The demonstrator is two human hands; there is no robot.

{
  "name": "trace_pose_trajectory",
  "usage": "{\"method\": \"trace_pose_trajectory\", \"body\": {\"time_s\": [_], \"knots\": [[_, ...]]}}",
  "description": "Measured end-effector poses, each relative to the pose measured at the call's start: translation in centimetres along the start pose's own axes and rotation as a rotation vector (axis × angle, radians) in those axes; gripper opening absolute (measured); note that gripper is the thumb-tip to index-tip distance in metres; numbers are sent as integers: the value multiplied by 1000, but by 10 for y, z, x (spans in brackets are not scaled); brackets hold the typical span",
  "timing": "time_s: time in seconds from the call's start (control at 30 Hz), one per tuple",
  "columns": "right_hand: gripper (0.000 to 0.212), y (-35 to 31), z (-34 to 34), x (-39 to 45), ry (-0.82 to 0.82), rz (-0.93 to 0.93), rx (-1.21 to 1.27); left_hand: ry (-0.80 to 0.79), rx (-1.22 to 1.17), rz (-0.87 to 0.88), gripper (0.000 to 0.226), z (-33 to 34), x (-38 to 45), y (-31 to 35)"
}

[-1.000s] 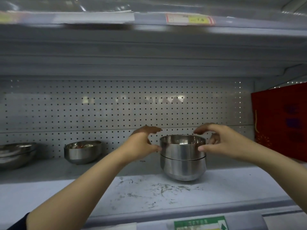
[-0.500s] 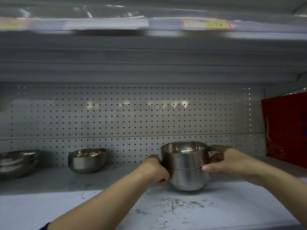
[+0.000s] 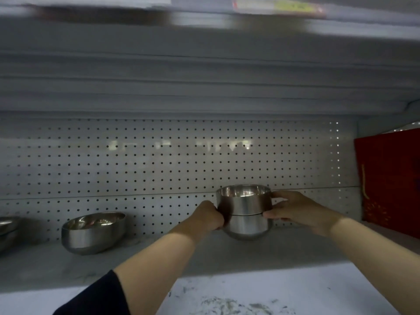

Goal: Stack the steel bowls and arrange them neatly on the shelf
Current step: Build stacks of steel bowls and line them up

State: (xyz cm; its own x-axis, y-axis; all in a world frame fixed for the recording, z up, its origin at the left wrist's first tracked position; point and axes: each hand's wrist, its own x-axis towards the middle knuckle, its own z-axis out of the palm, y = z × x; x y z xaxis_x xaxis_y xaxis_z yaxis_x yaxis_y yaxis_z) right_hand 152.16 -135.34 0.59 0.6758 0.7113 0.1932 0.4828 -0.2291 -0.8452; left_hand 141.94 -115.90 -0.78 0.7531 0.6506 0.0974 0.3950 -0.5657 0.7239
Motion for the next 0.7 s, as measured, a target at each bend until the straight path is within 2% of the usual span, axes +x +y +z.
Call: {"method": "trace_pose_trajectory", "body": {"time_s": [0.1, 0.2, 0.27, 0.33, 0.4, 0.47, 0.5, 0.57, 0.63, 0.7], "knots": [[62, 17, 7, 4, -4, 9, 21, -24, 47, -13, 28, 11, 4, -9], [55, 24, 15, 7, -1, 5, 42, -26, 136, -11, 4, 12, 7, -14], [51, 27, 19, 9, 2, -8, 34, 5, 180, 0, 22, 12, 10, -16], [51, 28, 23, 9, 2, -12, 30, 15, 208, 14, 28, 13, 12, -18], [54, 28, 23, 9, 8, -9, 0, 0, 262, 34, 27, 11, 11, -20], [53, 23, 21, 5, 74, -43, -14, -2, 329, 82, 9, -4, 2, -16], [52, 17, 19, 2, 153, -86, -24, 5, 337, 118, 18, -18, -1, -15], [49, -2, 14, -7, 320, -205, -56, 87, 378, 199, 40, -59, -16, -16], [41, -30, 17, -18, 392, -331, -81, 253, 401, 262, 38, -112, -36, -34], [34, -63, 34, -25, 363, -435, -121, 410, 412, 252, 34, -165, -55, -65]]}}
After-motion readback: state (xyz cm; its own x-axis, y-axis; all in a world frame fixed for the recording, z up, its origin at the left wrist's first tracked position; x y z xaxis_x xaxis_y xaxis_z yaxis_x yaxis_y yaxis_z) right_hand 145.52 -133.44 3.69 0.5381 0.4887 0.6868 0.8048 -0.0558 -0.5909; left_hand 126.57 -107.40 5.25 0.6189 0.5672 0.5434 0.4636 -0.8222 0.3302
